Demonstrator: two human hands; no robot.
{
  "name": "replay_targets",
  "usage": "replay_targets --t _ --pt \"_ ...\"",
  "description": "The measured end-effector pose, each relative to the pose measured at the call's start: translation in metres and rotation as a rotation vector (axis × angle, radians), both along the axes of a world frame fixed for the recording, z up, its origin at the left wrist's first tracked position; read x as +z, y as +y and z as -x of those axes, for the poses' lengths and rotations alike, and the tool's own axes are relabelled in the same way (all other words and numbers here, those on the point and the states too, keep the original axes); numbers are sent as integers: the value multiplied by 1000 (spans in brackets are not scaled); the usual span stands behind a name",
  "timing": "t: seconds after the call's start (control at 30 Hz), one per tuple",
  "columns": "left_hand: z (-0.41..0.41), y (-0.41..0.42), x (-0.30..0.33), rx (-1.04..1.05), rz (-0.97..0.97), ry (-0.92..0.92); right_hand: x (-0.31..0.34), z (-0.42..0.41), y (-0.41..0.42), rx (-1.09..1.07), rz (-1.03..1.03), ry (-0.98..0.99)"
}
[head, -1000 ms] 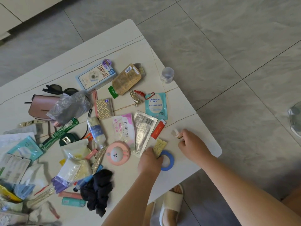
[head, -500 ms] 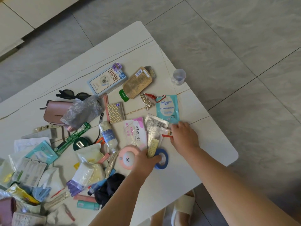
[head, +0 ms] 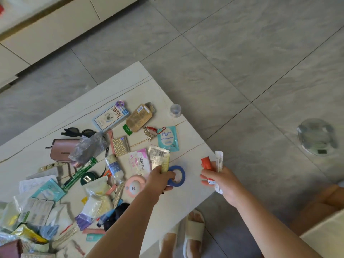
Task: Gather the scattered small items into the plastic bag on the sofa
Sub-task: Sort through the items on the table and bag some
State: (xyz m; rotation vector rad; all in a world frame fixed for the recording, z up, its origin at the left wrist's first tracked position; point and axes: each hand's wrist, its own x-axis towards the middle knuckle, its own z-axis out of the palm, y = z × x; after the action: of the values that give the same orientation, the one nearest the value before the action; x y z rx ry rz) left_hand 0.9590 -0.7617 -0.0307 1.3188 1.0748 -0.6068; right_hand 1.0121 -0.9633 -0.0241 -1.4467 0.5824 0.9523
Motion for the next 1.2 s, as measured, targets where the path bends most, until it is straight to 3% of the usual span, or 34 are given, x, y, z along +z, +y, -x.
replay_targets --t 0.47,0.7,0.93,1.2 --pt "-49 -123 198 -441 170 -218 216 39 -110 -409 8 -198" --pt "-45 -216 275 -736 211 -258 298 103 -189 -857 -59 -236" --pt "-16 -348 327 -1008 252 -321 335 182 -289 -1163 -13 -195" --pt "47 -490 337 -1202 279 -308 330 256 -407 -1455 15 -124"
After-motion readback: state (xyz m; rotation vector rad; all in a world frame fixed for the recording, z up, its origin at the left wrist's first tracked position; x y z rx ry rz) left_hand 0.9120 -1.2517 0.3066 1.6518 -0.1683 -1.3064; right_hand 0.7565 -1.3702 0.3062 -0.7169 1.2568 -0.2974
